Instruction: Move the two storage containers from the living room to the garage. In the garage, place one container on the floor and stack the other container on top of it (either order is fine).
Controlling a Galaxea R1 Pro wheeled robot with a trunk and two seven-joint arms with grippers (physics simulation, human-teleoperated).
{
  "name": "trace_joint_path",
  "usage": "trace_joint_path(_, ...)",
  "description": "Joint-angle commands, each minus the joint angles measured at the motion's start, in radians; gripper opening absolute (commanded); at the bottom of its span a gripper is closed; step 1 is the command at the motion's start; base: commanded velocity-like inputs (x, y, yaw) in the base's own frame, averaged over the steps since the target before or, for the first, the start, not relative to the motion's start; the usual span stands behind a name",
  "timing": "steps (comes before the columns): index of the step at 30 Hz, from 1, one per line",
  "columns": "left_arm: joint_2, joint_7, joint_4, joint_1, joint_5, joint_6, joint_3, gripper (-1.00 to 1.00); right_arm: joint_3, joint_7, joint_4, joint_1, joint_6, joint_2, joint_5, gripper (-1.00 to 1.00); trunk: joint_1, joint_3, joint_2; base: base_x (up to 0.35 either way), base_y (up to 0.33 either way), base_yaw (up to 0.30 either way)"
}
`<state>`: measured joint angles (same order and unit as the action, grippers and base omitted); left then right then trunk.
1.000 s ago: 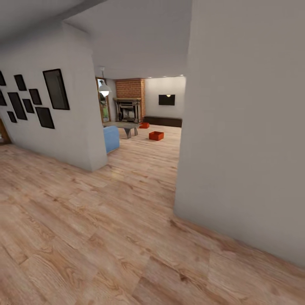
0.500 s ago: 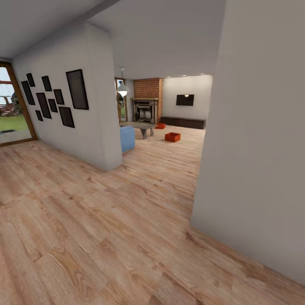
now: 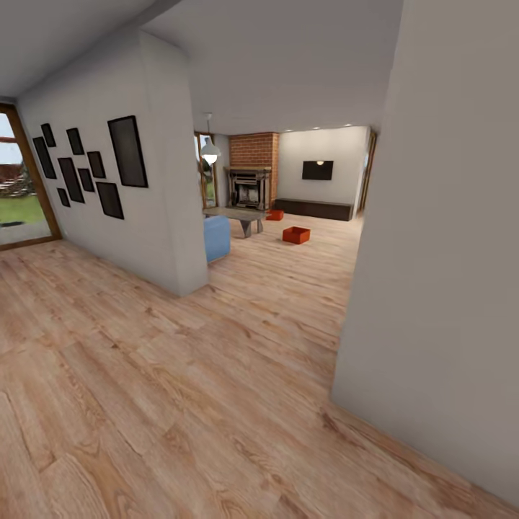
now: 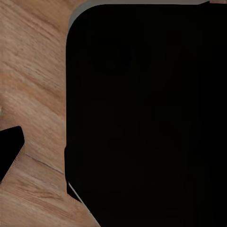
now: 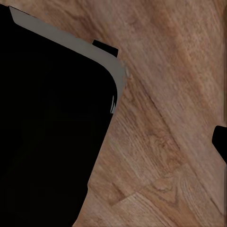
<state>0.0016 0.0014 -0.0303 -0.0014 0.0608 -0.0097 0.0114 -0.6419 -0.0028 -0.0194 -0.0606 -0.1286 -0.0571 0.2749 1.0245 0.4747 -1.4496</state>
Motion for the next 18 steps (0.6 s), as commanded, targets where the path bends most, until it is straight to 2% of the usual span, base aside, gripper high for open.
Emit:
trace_joint_path(1,-0.001,0.000,0.000,0.000,0.006,-0.001,0.001,1.00,-0.008,0.000,-0.002,-0.001,-0.005,0.000,0.009,1.00,0.001,0.001,0.000,0.322,0.000,0.000)
trace_joint_path(10,0.000,0.000,0.000,0.000,0.006,-0.001,0.001,1.00,-0.008,0.000,-0.002,-0.001,-0.005,0.001,0.009,1.00,0.001,0.001,0.000,0.322,0.000,0.007)
trace_joint_path(18,0.000,0.000,0.000,0.000,0.006,-0.001,0.000,1.00,-0.008,0.000,-0.002,-0.001,-0.005,0.001,0.009,1.00,0.001,-0.002,0.000,0.322,0.000,0.176)
